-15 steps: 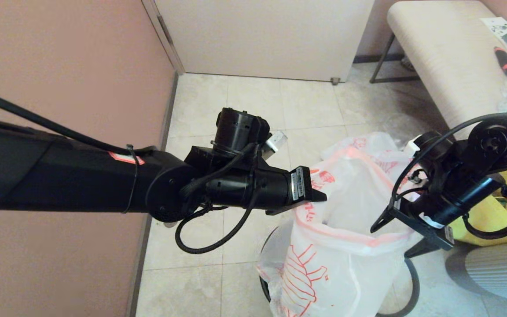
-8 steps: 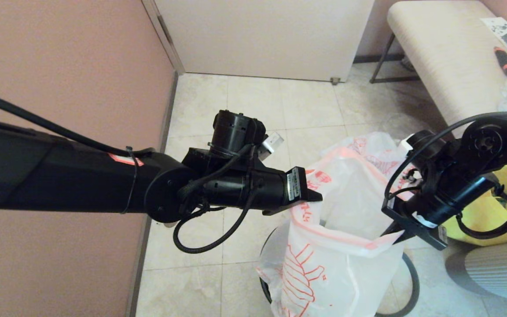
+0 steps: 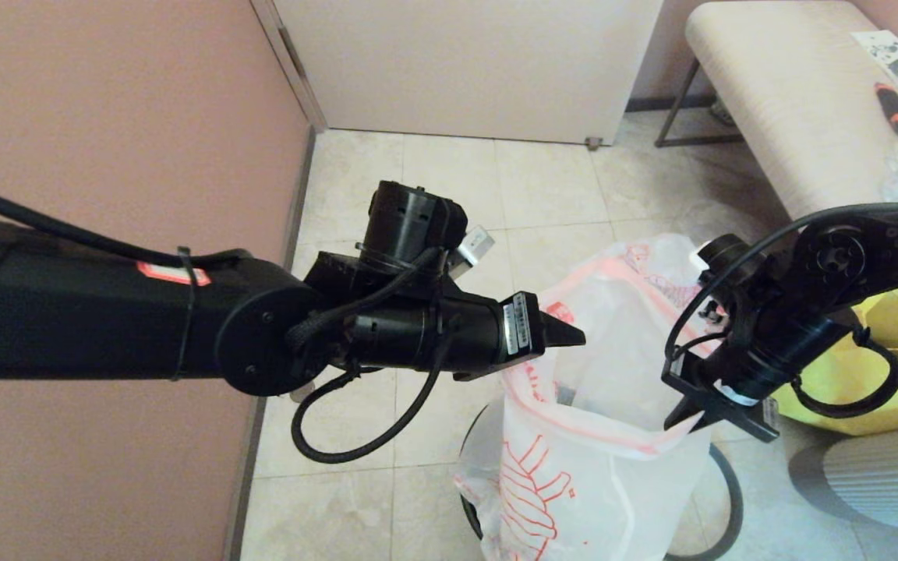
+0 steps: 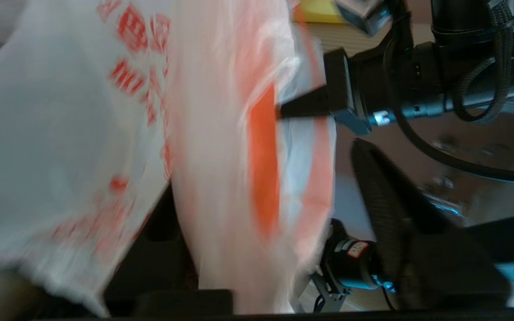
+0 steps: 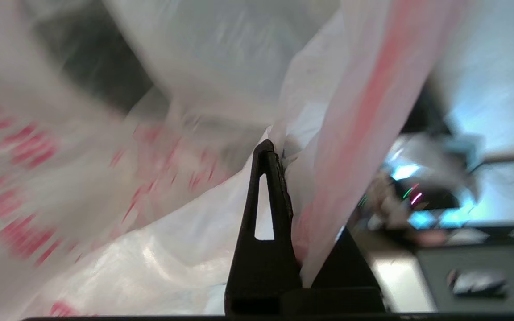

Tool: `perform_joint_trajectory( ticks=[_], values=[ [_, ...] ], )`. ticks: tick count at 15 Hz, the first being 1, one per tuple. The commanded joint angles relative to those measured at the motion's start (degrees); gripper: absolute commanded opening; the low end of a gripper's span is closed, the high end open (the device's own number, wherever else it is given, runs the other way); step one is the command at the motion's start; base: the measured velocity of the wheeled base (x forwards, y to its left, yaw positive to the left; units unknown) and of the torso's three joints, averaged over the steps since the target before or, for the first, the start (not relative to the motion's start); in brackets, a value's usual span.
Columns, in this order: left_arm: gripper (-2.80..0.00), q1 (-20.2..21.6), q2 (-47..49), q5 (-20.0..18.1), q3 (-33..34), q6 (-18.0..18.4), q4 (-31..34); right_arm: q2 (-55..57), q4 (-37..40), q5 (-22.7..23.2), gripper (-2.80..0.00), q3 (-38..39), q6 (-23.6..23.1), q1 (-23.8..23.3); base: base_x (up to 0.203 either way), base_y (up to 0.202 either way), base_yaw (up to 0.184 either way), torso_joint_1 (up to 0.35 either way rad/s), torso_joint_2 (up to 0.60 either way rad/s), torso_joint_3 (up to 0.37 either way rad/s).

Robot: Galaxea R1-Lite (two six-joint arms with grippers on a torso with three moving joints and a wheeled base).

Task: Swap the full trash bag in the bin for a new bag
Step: Put the new garbage bag on the trash can

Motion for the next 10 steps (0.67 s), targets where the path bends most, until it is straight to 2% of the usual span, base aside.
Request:
perform_joint_trajectory(
  ticks=[1,4,6,8,9,10],
  values=[
    [0.00,-0.61,-5.00,1.88,0.02,-0.59,2.29,-0.69,-2.44,-3.83,-2.80,0.33,0.31,2.36,0.000,0.000,0.000,0.000,0.00,0.000],
    [0.00,-0.70,-10.53,4.43,-0.18,-1.89,9.19,-3.71,-6.01,-6.79,-2.80,0.47,0.15,5.14,0.000,0.000,0.000,0.000,0.00,0.000],
    [0.00,-0.50,-12.71,6.47,-0.83,-2.04,19.82,-6.26,-9.81,-12.29,-2.80,0.40,-2.54,6.89,0.000,0.000,0.000,0.000,0.00,0.000],
    [0.00,-0.45,-13.20,6.85,-0.19,-2.01,32.85,-8.03,-12.43,-13.98,-2.80,-0.60,-5.19,7.76,0.000,0.000,0.000,0.000,0.00,0.000],
    [0.00,-0.56,-13.09,6.29,2.06,-1.91,37.42,-8.25,-13.53,-14.01,-2.80,-0.91,-5.48,7.78,0.000,0.000,0.000,0.000,0.00,0.000],
    [0.00,-0.63,-12.98,5.51,5.35,-1.83,37.62,-8.33,-14.61,-13.93,-2.80,-0.91,-5.61,7.73,0.000,0.000,0.000,0.000,0.00,0.000]
  ],
)
